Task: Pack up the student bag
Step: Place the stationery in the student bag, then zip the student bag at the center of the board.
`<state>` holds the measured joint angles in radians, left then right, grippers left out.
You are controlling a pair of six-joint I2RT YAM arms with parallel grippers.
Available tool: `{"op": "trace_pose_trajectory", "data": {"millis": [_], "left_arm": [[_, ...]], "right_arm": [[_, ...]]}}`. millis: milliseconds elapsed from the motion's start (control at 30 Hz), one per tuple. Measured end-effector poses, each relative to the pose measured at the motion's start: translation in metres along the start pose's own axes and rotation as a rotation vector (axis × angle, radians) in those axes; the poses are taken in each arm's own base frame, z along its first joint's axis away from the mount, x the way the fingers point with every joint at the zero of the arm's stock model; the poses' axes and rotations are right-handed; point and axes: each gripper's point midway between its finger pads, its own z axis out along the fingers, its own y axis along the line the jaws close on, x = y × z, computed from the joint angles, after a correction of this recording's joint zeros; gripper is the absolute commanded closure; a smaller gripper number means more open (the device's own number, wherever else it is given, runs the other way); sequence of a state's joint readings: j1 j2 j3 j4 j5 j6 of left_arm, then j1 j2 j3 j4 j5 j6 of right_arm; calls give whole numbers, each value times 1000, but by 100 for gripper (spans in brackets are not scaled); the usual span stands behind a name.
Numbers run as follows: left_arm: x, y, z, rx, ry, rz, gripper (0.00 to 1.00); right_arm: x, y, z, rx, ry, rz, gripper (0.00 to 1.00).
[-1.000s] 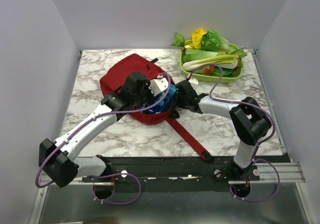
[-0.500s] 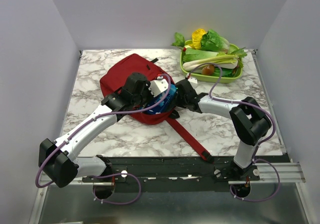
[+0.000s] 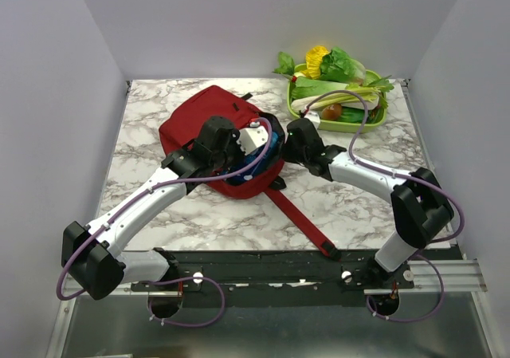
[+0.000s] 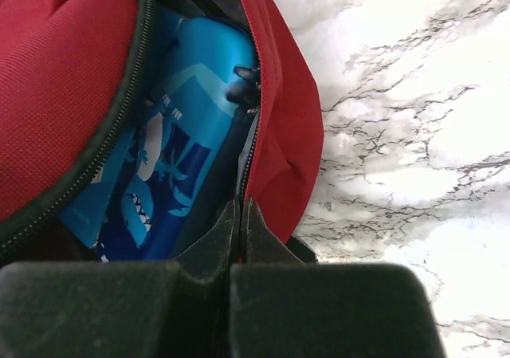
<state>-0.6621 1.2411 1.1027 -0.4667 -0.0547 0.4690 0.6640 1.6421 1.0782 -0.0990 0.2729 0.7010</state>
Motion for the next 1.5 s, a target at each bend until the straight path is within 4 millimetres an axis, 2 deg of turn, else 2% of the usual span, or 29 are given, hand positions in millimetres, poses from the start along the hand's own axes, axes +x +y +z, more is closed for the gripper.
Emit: {"op": "trace_pose_trajectory", "data": {"millis": [200, 433, 567, 700, 767, 800, 833, 867, 933, 967, 1000, 1133, 1200, 1267, 1367, 1500], "left_arm": [[0, 0, 0, 1, 0, -8, 77], [-5, 2, -5, 2, 0, -28, 76], [-14, 5, -8, -4, -22, -40, 70], [-12, 2, -8, 11, -13, -48, 53], [-11, -1, -8, 23, -11, -57, 44], [-11, -2, -8, 31, -9, -59, 41], [-11, -4, -9, 41, -9, -63, 36], [-13, -5, -11, 54, -8, -68, 22], [-20, -6, -17, 77, -20, -73, 13], [-26, -7, -21, 90, -30, -84, 4], [-31, -7, -25, 102, -42, -88, 1], [-43, 5, -40, 138, -92, -131, 1], [-34, 23, -46, 129, -92, -182, 1], [-17, 55, -52, 83, -82, -251, 1], [22, 95, -60, 13, -43, -352, 1], [65, 114, -65, -13, -2, -462, 1]], "right_arm": [[5, 5, -7, -16, -1, -61, 99], [-20, 55, -54, -154, -97, -151, 99], [-18, 52, -56, -151, -94, -155, 99], [2, 34, -49, -109, -52, -159, 88], [11, 24, -45, -81, -32, -162, 70], [14, 21, -44, -70, -26, -161, 56], [16, 19, -44, -62, -21, -161, 14], [17, 17, -44, -56, -19, -161, 0], [14, 16, -45, -48, -27, -173, 0], [13, 15, -47, -45, -30, -178, 0], [11, 13, -49, -43, -32, -186, 0], [-6, 17, -72, -72, -75, -227, 0], [-14, 29, -89, -113, -104, -264, 0], [-18, 49, -106, -170, -127, -324, 0], [-13, 87, -131, -293, -145, -474, 0], [-2, 139, -148, -473, -134, -677, 1]]}}
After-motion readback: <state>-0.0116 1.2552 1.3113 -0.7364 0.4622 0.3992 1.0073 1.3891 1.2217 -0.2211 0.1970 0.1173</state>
